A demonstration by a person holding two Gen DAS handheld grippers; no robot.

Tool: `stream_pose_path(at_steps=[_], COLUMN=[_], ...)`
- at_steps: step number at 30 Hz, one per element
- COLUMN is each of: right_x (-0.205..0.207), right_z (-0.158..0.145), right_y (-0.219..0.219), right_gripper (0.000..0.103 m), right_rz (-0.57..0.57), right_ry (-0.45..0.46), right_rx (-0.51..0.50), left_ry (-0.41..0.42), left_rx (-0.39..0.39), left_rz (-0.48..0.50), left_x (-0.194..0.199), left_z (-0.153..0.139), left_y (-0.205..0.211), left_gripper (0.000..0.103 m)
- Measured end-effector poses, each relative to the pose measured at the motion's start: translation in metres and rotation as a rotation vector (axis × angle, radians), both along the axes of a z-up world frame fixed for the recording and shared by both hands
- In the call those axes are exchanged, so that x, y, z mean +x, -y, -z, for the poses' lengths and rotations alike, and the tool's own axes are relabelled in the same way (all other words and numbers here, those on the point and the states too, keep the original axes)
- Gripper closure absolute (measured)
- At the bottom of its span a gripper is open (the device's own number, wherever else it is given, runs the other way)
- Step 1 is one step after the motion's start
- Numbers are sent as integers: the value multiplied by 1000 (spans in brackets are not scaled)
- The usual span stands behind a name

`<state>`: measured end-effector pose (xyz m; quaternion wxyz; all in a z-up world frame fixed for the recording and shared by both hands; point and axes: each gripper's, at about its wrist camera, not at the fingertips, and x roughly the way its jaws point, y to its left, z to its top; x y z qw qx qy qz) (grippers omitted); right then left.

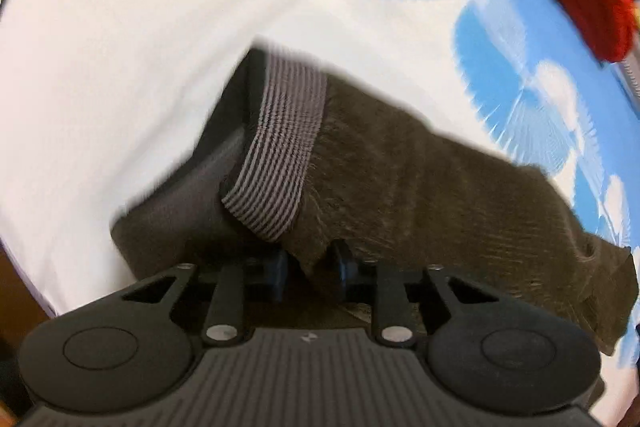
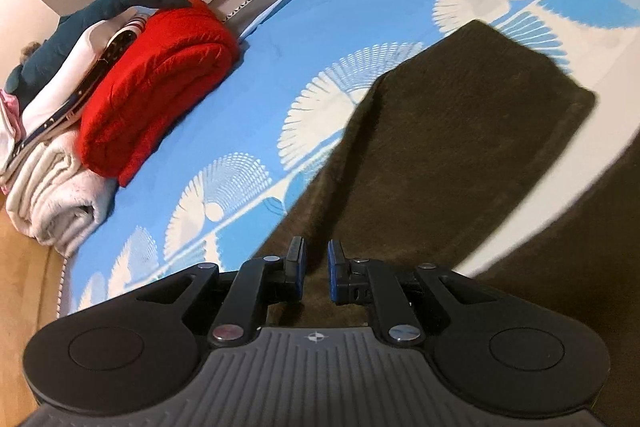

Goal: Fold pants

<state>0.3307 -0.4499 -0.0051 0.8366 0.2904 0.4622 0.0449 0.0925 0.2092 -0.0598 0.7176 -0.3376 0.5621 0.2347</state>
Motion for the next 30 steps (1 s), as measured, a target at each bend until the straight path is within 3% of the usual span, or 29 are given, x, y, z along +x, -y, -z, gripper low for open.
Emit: stream_pose_path(at_steps=[3,5,6,8,12,17,20,21,25,30], right_x=[24,39,46,60,82,99,107,109,114,103], right_z=[19,33,41,56,84,108,114,115,110,70], right_y=[-3,-2,-2,-3,-7,-13,-16,-17,-24,-21], right_gripper=[83,76,72,67,67,67,67,67,94,97], right_rz=[14,39,50,62,56,46,53,52,11,-3], right_ry=[-1,-6,-12,-26,-46,-56,-44,-39,-17,37], right_rx=[22,42,53,76,89,75,88,88,39,24], left_ry=[88,123,131,121,51,10,-40,-42,-19,44], left_rx=[145,185,180,130,63,51,76,73,97,101], left_rz=[65,74,70,62,34,10,14,11,48,37], left_x=[7,12,14,18,23,27,28,27,28,20], left_z=[-23,-30,-30,-24,-9,-2,3,4,-3,-20], left_y=[12,15,15,13,9,4,2,1,1,-6], left_gripper=[83,81,78,58,57,62,86,88,95,96])
